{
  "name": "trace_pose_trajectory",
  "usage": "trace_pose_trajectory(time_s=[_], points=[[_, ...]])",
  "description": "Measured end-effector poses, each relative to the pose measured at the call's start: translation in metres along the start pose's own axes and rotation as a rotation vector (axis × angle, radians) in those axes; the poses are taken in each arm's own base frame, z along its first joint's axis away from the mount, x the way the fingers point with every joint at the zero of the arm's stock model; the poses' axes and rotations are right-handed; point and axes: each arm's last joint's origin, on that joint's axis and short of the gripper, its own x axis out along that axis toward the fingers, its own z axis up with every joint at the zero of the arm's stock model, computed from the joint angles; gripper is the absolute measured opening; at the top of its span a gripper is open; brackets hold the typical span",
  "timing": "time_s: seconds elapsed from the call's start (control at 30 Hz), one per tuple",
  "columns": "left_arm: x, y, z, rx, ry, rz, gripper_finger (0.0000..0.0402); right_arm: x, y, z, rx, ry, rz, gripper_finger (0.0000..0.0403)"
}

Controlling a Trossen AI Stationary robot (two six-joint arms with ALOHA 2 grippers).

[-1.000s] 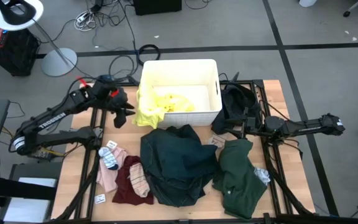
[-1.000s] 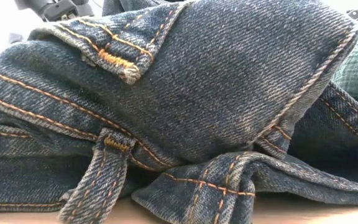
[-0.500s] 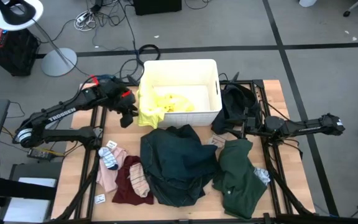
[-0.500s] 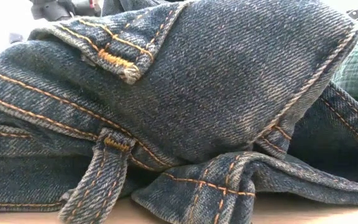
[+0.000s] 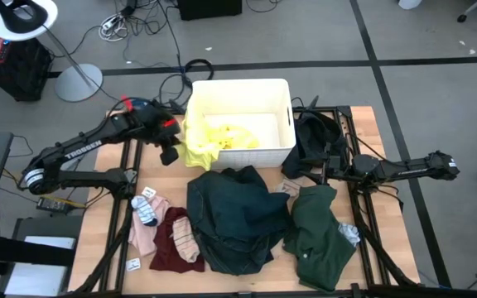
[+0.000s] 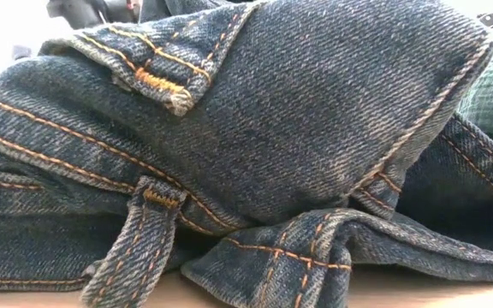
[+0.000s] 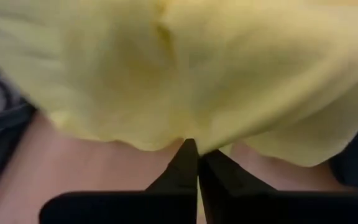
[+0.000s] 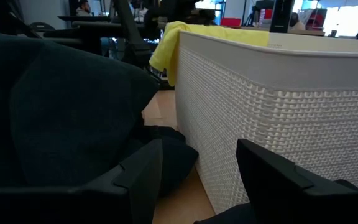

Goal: Sort clothes
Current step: Put the yellow shirt into the white laundry bin

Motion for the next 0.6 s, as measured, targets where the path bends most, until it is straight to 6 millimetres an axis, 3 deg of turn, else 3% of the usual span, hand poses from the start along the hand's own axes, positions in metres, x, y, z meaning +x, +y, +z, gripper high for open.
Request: trace_pose_trajectory(time_s=[0.23,0.47,0.6], points=[[-0.055,0.004,0.034,0.052,-0.146,0.104,0.0002,0.0,0.0,0.0,0.0,0.0,0.0,0.0207],[-0.119,0.007,0.07,0.069,-0.448,0.186,0.0001,0.0,0.0,0.0,0.0,0.0,0.0,0.0207],[-0.139,0.008,0.089,0.011,-0.644,0.18,0.0001,0.0,0.0,0.0,0.0,0.0,0.0,0.0207]])
